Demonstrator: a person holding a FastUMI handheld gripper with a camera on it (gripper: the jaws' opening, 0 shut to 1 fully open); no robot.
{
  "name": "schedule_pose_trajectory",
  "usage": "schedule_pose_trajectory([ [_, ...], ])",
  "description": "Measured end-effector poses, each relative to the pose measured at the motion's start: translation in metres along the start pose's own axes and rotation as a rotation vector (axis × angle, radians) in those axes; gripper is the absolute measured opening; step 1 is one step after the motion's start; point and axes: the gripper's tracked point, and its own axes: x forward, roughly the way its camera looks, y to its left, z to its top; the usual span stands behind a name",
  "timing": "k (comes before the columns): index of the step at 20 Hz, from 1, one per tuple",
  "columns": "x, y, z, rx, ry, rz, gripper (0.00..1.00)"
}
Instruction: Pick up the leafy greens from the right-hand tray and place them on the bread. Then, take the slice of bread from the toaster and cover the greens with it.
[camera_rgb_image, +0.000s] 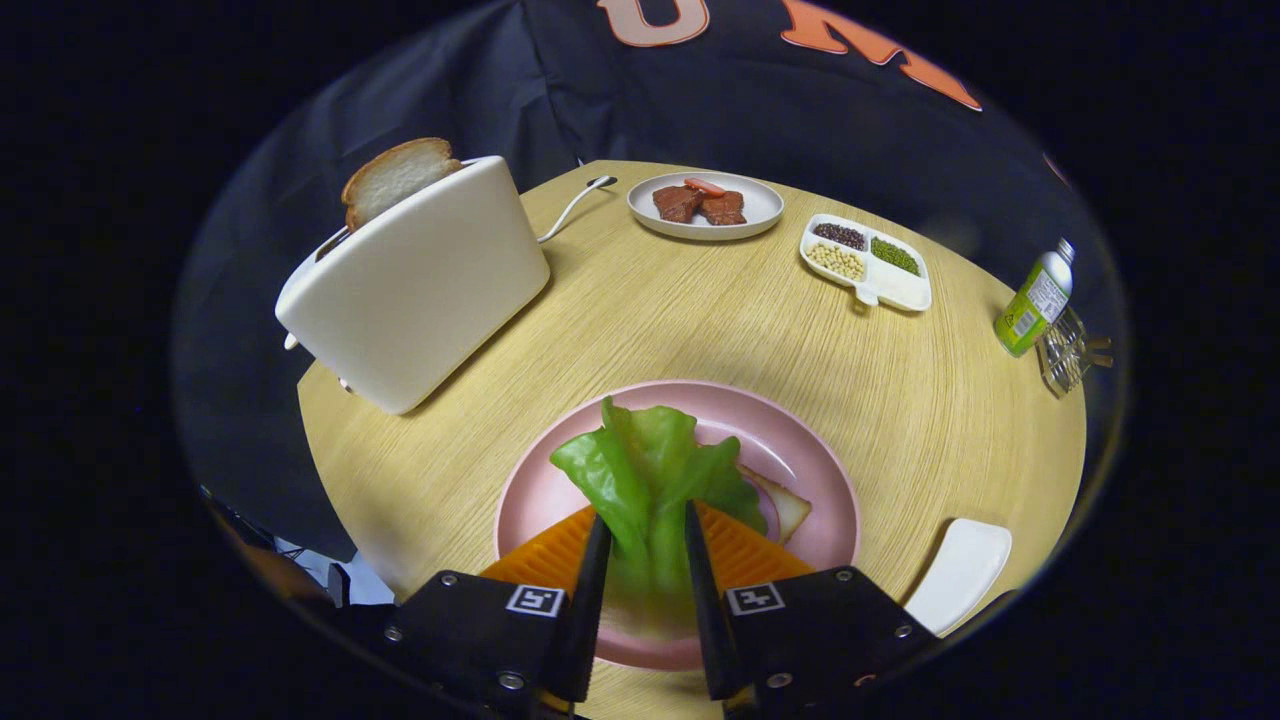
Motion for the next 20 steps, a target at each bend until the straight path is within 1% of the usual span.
schedule_pose_trajectory([
  [2, -0.002, 0.002, 0.005, 0.03, 0.001, 0.005, 0.54],
  [3, -0.004, 0.003, 0.012, 0.038, -0.012, 0.005, 0.56],
  [4, -0.007, 0.003, 0.02, 0.037, -0.034, 0.0, 0.62],
  [5, -0.009, 0.006, 0.028, 0.031, -0.049, -0.001, 0.64],
  [6, -0.012, 0.01, 0.035, 0.026, -0.065, 0.005, 0.71],
  [8, -0.018, 0.022, 0.052, 0.026, -0.088, 0.026, 0.81],
  [10, -0.024, 0.033, 0.071, 0.015, -0.112, 0.037, 0.88],
  [12, -0.031, 0.048, 0.092, 0.01, -0.136, 0.062, 0.93],
  [16, -0.047, 0.088, 0.136, 0.076, -0.155, 0.179, 0.95],
  [20, -0.059, 0.116, 0.179, 0.097, -0.174, 0.231, 0.98],
])
